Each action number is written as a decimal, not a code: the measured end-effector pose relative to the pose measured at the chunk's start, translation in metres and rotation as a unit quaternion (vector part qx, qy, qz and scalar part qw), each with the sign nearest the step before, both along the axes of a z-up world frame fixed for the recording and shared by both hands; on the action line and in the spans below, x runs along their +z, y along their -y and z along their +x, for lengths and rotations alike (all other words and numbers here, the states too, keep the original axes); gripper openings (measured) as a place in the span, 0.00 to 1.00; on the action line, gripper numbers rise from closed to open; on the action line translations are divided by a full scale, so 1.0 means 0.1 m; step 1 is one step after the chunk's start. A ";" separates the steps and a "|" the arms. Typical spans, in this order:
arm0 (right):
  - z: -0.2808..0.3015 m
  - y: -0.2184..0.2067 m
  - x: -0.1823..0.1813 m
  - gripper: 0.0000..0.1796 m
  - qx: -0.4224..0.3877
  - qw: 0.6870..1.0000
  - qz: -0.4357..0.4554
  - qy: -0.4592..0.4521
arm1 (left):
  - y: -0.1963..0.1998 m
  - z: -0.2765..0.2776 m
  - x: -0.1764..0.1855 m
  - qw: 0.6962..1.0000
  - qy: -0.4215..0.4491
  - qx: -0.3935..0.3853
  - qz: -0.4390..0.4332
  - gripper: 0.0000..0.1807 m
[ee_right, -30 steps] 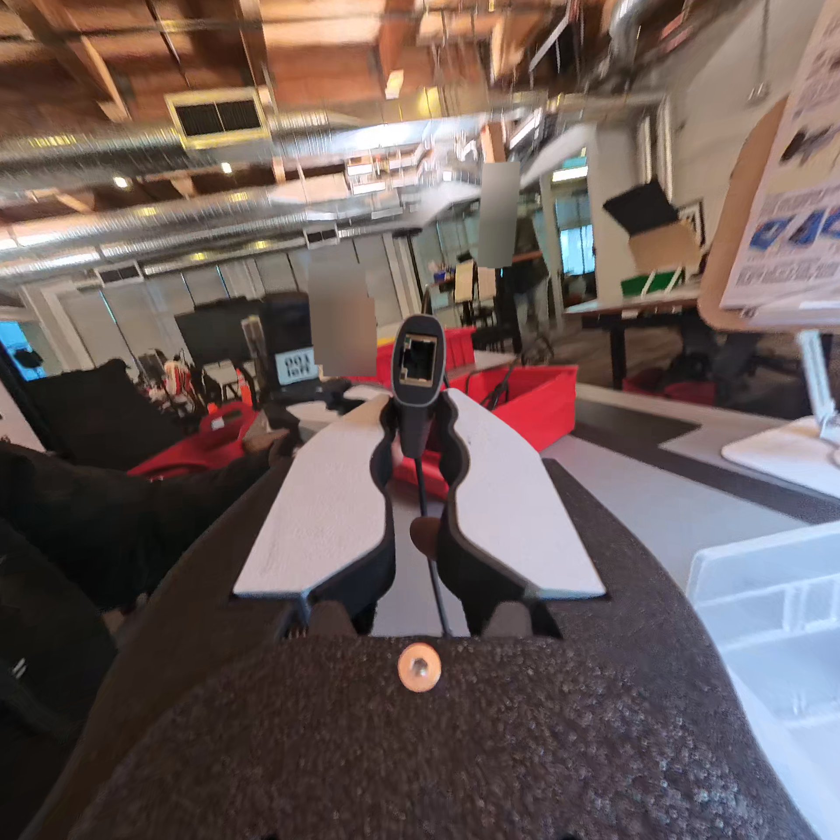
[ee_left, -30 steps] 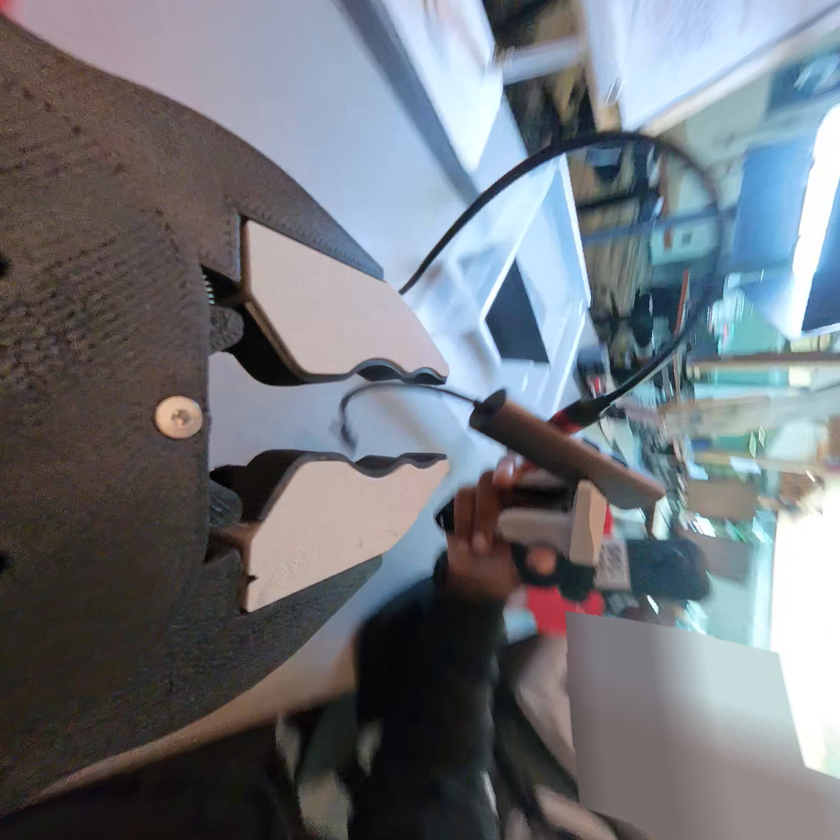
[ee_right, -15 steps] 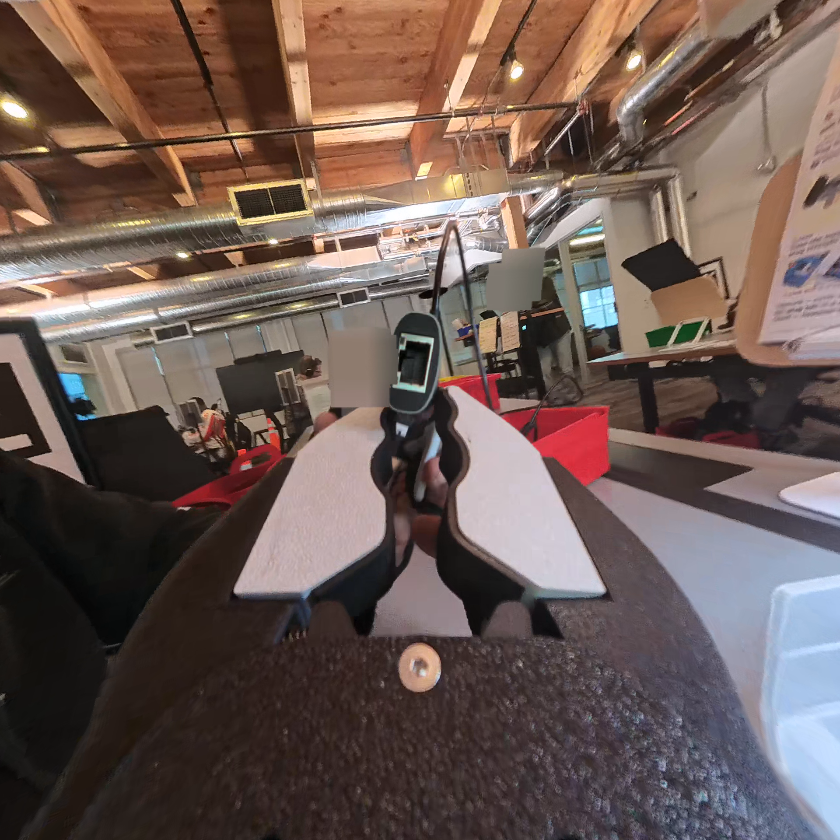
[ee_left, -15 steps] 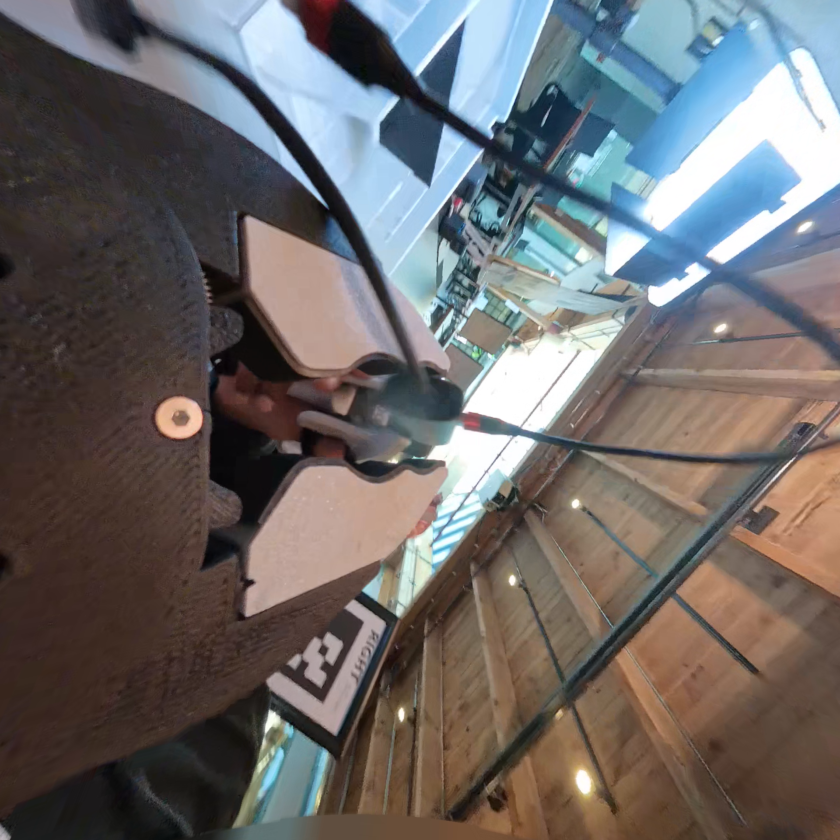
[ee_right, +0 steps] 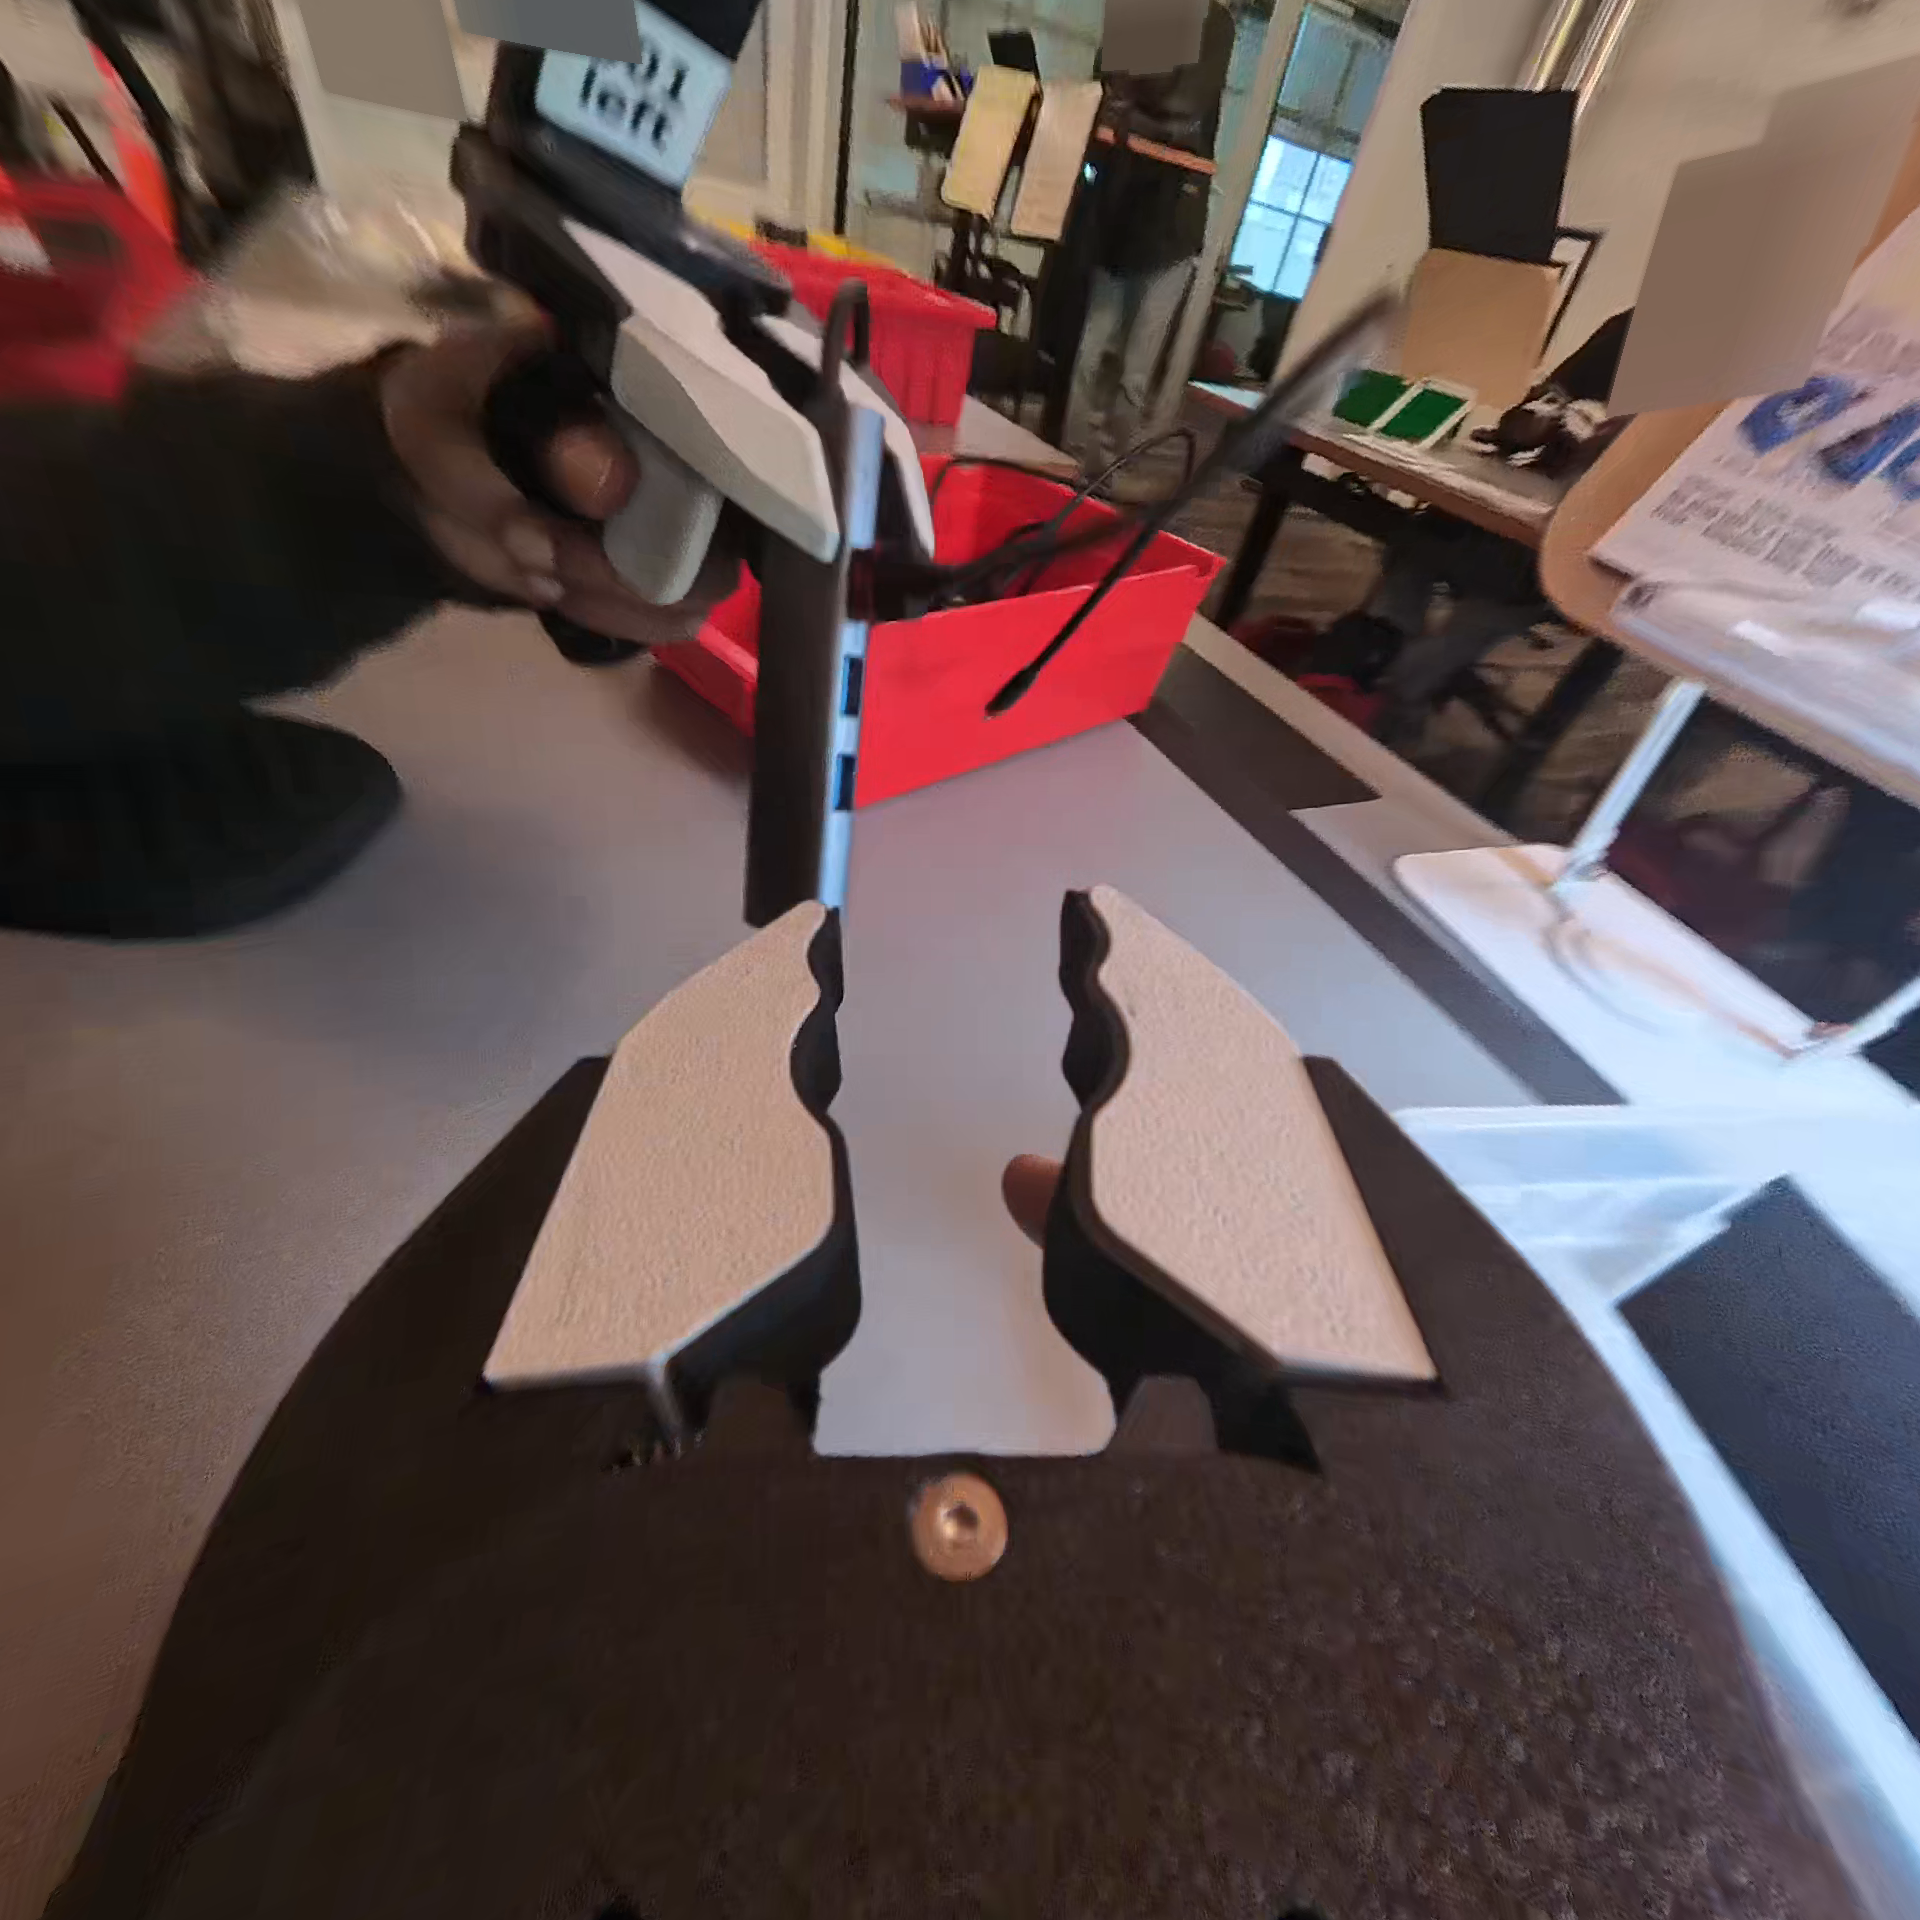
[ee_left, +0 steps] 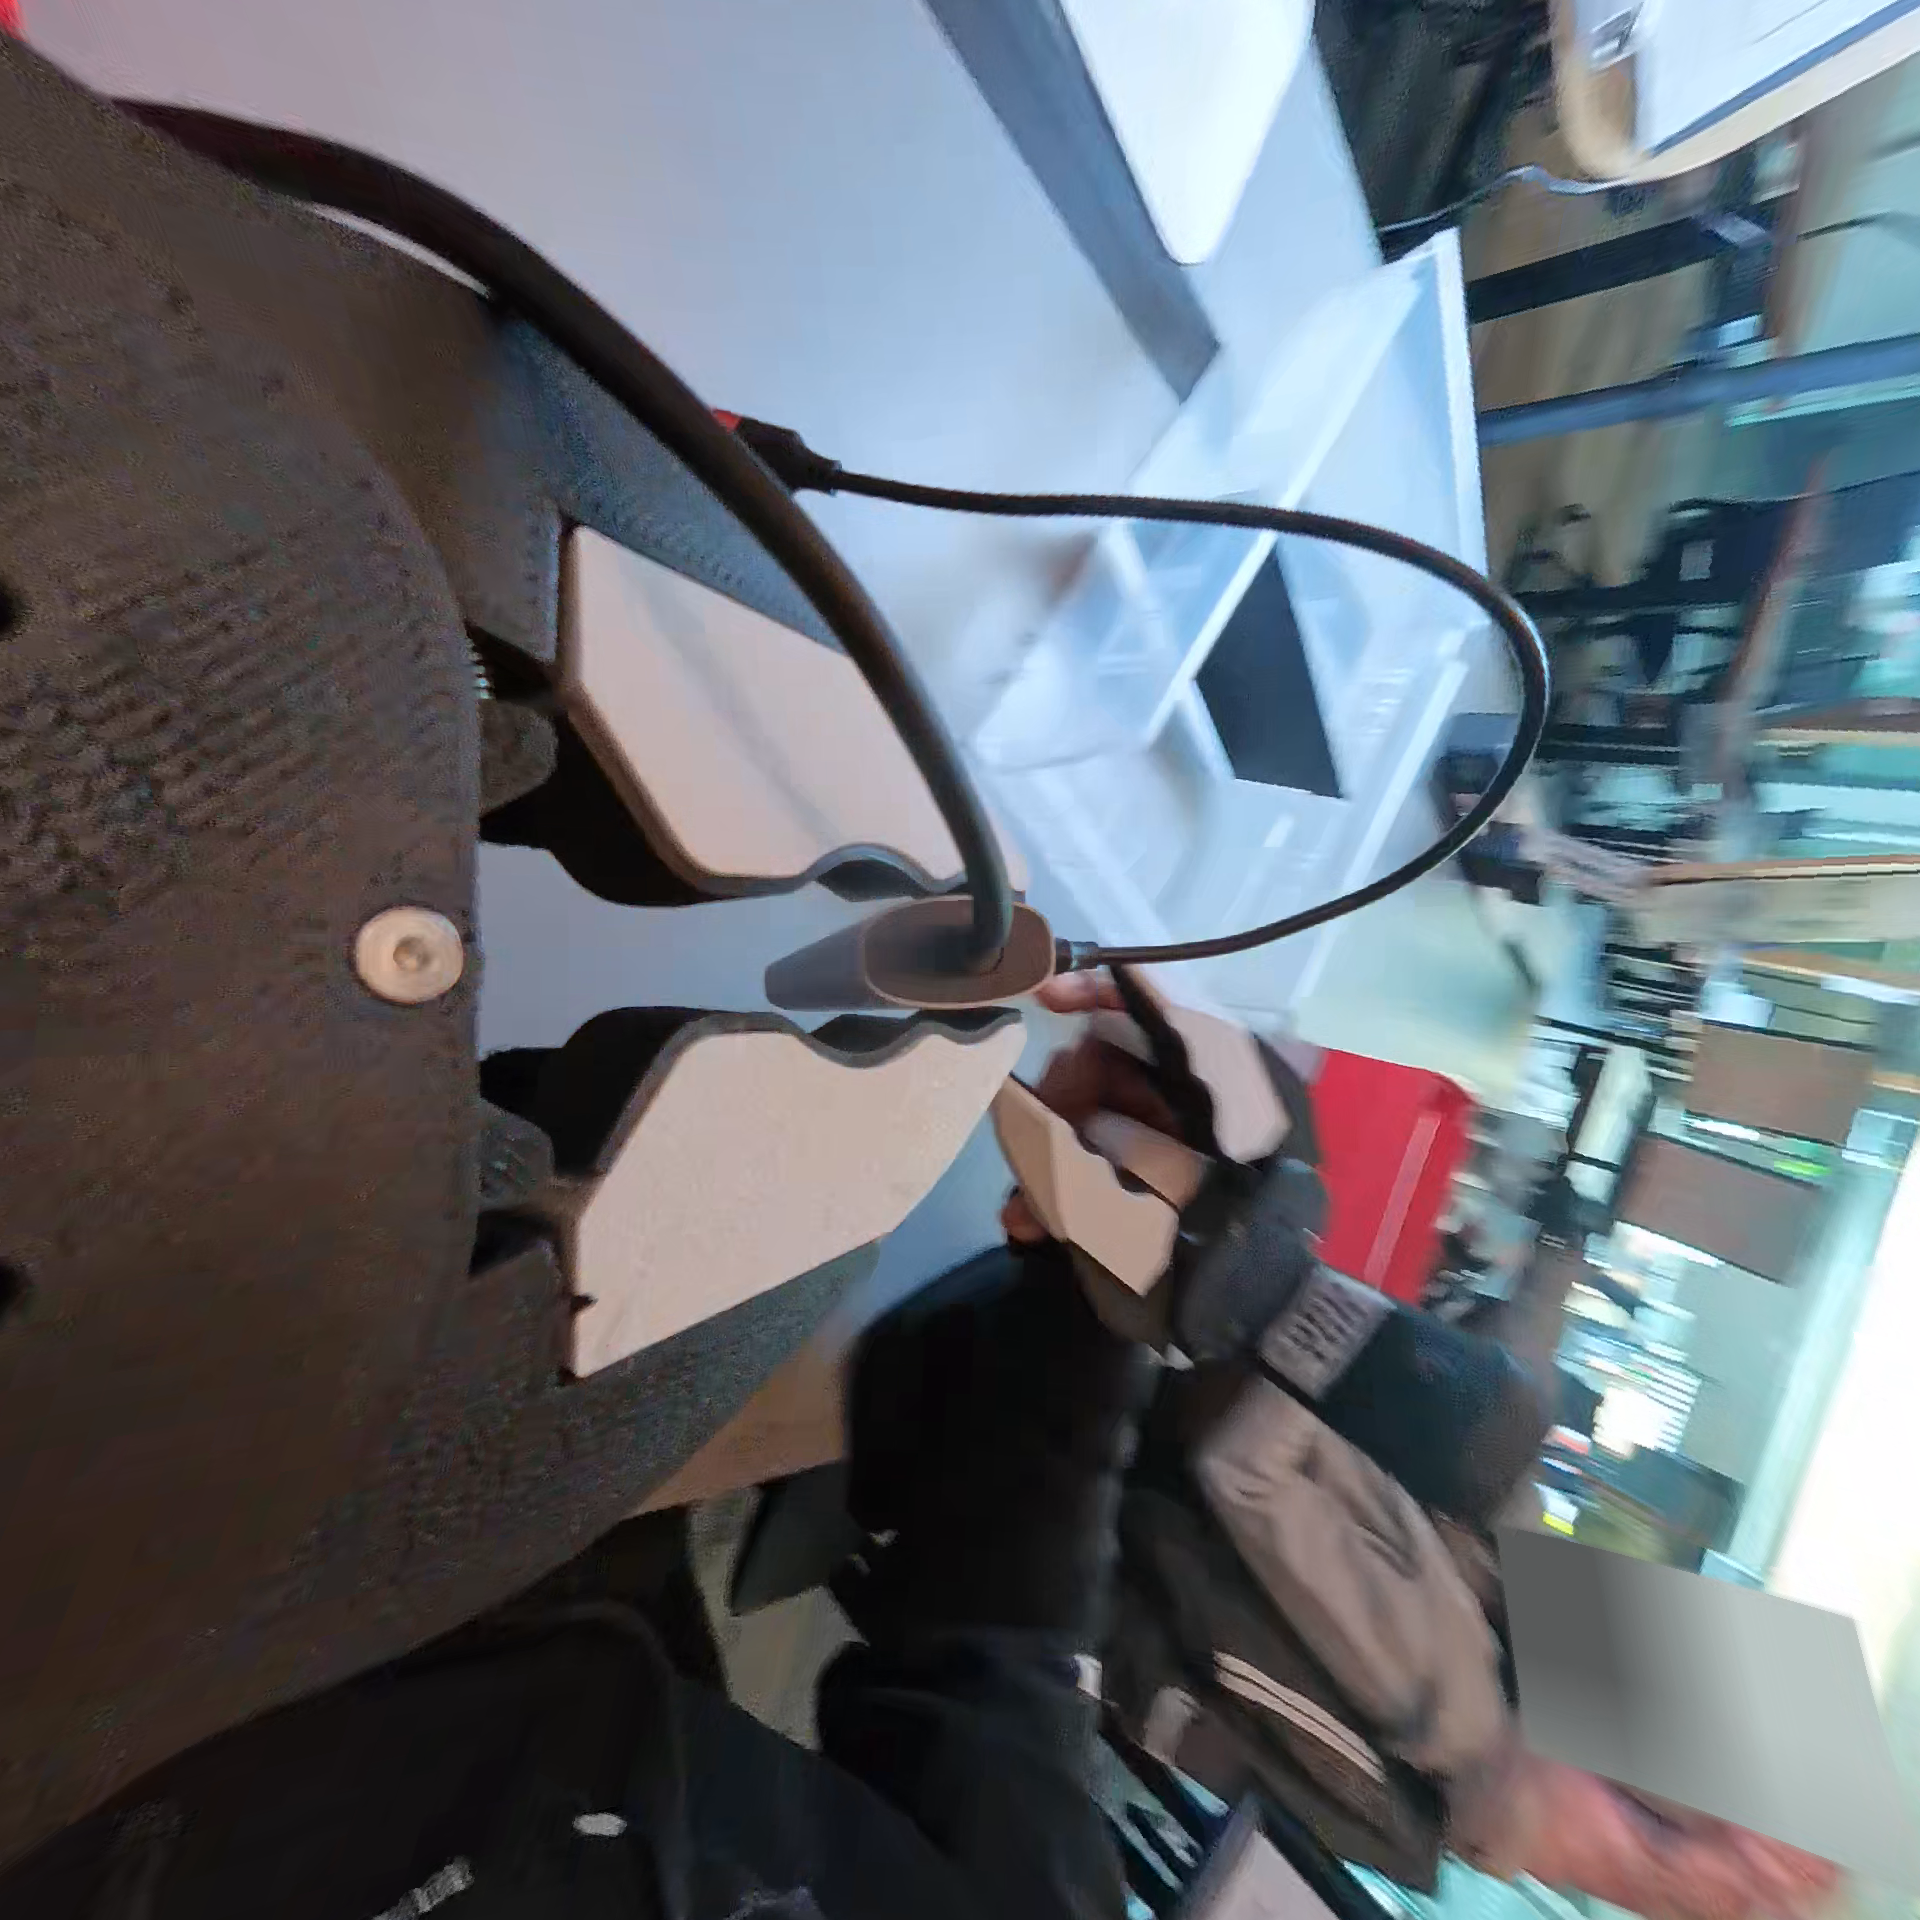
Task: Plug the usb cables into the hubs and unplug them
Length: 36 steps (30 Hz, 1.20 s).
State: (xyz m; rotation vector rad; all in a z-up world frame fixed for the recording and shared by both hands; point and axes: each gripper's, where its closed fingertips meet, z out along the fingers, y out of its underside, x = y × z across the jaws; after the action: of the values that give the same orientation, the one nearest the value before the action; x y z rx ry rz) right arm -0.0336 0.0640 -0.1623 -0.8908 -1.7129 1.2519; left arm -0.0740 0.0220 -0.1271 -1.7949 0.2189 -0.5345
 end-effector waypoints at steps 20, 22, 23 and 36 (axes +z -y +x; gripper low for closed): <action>-0.19 0.10 -0.34 0.10 -0.112 0.875 0.467 -0.069 | -0.12 0.43 -0.58 0.992 -0.047 -0.046 -0.105 0.18; -0.17 0.09 -0.30 0.10 -0.119 0.881 0.451 -0.079 | -0.11 0.44 -0.60 0.992 -0.052 -0.050 -0.101 0.19; -0.17 0.11 -0.30 0.10 -0.119 0.884 0.446 -0.080 | -0.12 0.45 -0.61 0.993 -0.051 -0.048 -0.092 0.19; -0.25 0.16 -0.16 0.09 -0.126 0.883 0.442 -0.097 | -0.09 0.29 -0.48 0.991 -0.039 0.001 -0.127 0.10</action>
State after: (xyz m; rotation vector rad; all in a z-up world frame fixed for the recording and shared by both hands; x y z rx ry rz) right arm -0.0588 0.0476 -0.1786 -0.3857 -1.6744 0.2765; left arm -0.0450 0.0310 -0.1748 -2.0652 0.2098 -0.5094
